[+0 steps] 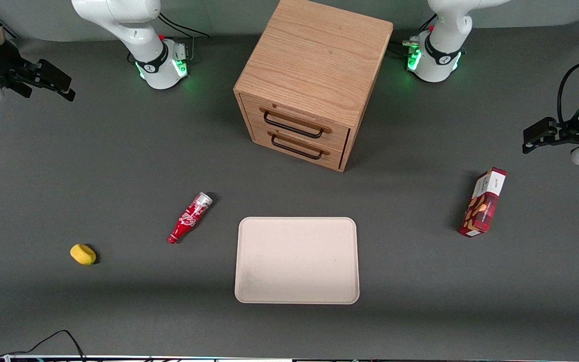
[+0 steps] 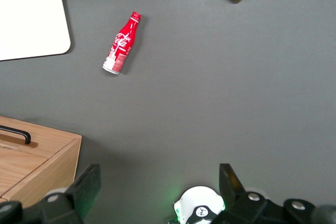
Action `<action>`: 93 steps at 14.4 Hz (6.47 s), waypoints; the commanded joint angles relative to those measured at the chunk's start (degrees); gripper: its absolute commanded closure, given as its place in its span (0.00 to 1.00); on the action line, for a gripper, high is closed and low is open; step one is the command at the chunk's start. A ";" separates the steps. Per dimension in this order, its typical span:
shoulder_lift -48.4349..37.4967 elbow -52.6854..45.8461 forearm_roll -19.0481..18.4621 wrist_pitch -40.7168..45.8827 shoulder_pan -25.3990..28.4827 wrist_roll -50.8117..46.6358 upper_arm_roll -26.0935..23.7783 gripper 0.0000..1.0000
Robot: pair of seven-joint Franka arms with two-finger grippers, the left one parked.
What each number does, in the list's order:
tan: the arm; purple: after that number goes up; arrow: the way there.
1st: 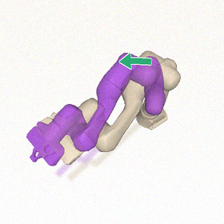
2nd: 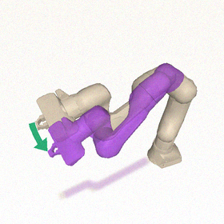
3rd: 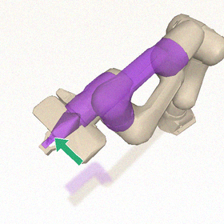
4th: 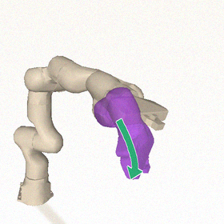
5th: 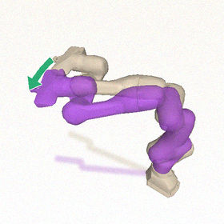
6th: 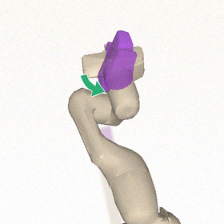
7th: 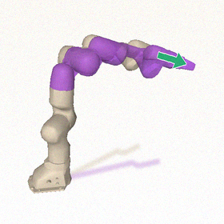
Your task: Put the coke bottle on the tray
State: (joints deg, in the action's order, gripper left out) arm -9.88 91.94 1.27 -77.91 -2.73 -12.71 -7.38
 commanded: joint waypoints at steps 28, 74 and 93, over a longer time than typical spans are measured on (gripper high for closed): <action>35.52 7.19 -0.46 -36.14 1.06 -36.50 -9.49 0.00; 62.32 -30.15 -9.34 -35.01 7.29 -11.99 -21.09 1.00; 74.30 -30.07 -24.83 -50.68 11.43 -18.67 -20.48 0.00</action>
State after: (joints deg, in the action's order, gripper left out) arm 63.20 64.11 -21.66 -128.64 8.18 -29.70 -27.89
